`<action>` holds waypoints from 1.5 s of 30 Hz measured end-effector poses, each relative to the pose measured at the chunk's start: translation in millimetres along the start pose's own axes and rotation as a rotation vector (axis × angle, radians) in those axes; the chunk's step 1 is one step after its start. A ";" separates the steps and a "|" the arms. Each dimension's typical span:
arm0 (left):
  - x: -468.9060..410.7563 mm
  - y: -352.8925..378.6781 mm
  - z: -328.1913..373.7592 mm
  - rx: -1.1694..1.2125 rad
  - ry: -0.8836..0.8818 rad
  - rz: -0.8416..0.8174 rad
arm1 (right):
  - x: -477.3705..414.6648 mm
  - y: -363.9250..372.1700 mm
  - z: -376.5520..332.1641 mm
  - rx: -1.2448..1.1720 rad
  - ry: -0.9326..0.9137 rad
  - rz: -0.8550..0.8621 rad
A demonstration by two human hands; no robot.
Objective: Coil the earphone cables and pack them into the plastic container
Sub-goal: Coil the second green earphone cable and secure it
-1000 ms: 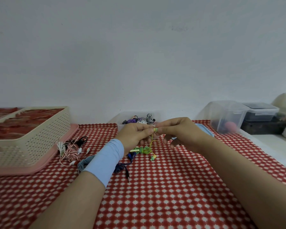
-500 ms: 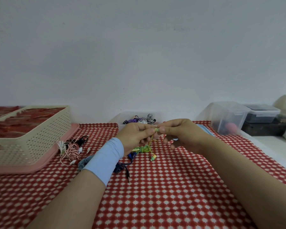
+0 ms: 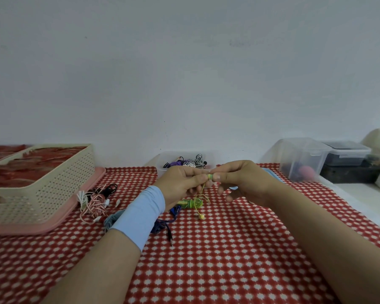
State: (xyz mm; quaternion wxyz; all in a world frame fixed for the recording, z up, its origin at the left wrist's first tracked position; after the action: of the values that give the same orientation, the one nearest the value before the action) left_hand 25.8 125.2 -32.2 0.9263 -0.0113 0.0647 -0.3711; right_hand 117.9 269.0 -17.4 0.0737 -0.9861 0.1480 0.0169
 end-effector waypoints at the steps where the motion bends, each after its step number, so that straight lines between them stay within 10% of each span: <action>1: 0.2 0.7 -0.6 -0.010 -0.003 0.000 | 0.5 -0.4 0.0 0.016 0.001 -0.001; 23: 0.8 1.6 3.3 -0.142 0.092 0.204 | -6.2 -3.1 -2.5 0.247 -0.150 0.231; 45: 2.1 -3.5 4.8 -0.042 0.017 0.023 | 2.5 -3.8 -6.2 0.048 0.037 -0.039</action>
State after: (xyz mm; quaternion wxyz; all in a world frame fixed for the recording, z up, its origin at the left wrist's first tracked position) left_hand 25.5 121.1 -27.4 0.9295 -0.0268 0.0804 -0.3589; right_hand 121.5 271.0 -10.9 0.0948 -0.9869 0.1306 -0.0063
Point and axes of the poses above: each hand's wrist, its own x-axis away from the middle knuckle, its own y-axis out of the palm, z = x × y, the point moved 4 cm from there along -x, towards the middle knuckle, and after that the axes turned 7 degrees about z, right-handed, at the moved point
